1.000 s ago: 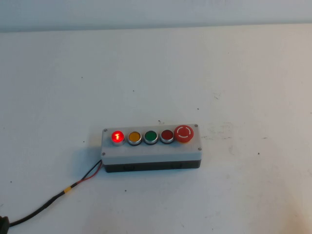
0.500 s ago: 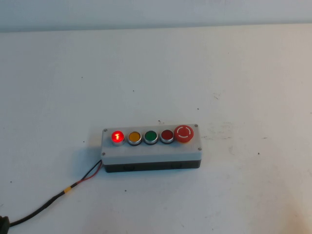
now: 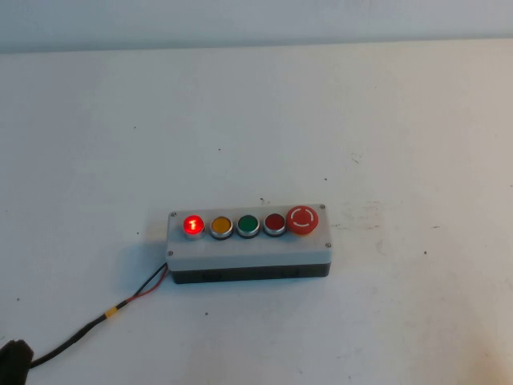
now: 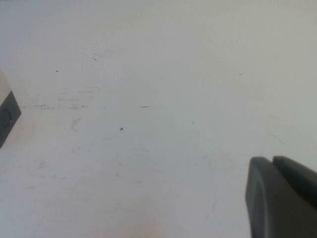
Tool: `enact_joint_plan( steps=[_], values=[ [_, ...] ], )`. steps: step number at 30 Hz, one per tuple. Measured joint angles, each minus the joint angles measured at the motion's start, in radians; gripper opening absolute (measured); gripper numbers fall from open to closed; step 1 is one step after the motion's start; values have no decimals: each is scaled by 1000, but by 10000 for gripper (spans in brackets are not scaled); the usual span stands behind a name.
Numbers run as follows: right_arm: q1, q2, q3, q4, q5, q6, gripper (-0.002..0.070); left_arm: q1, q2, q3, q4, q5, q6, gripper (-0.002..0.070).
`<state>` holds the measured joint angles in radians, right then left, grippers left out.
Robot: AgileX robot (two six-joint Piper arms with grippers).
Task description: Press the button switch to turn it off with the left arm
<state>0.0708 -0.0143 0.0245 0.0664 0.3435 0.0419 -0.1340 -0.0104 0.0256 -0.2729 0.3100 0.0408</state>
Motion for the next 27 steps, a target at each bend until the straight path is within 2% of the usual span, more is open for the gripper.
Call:
enact_joint_plan(
  steps=[5, 9, 11, 15, 23, 27],
  values=[
    [0, 0, 0, 0, 0, 0, -16, 0, 0, 0, -215, -151, -58, -3],
    [0, 0, 0, 0, 0, 0, -16, 0, 0, 0, -276, -234, -56, -3],
    [0, 0, 0, 0, 0, 0, -16, 0, 0, 0, -290, -219, -63, -3],
    [0, 0, 0, 0, 0, 0, -16, 0, 126, -105, -262, -39, -83, -3],
    [0, 0, 0, 0, 0, 0, -16, 0, 564, -547, 36, 393, -70, -3],
    [0, 0, 0, 0, 0, 0, -16, 0, 786, -725, 62, 512, 3, -3]
  ],
)
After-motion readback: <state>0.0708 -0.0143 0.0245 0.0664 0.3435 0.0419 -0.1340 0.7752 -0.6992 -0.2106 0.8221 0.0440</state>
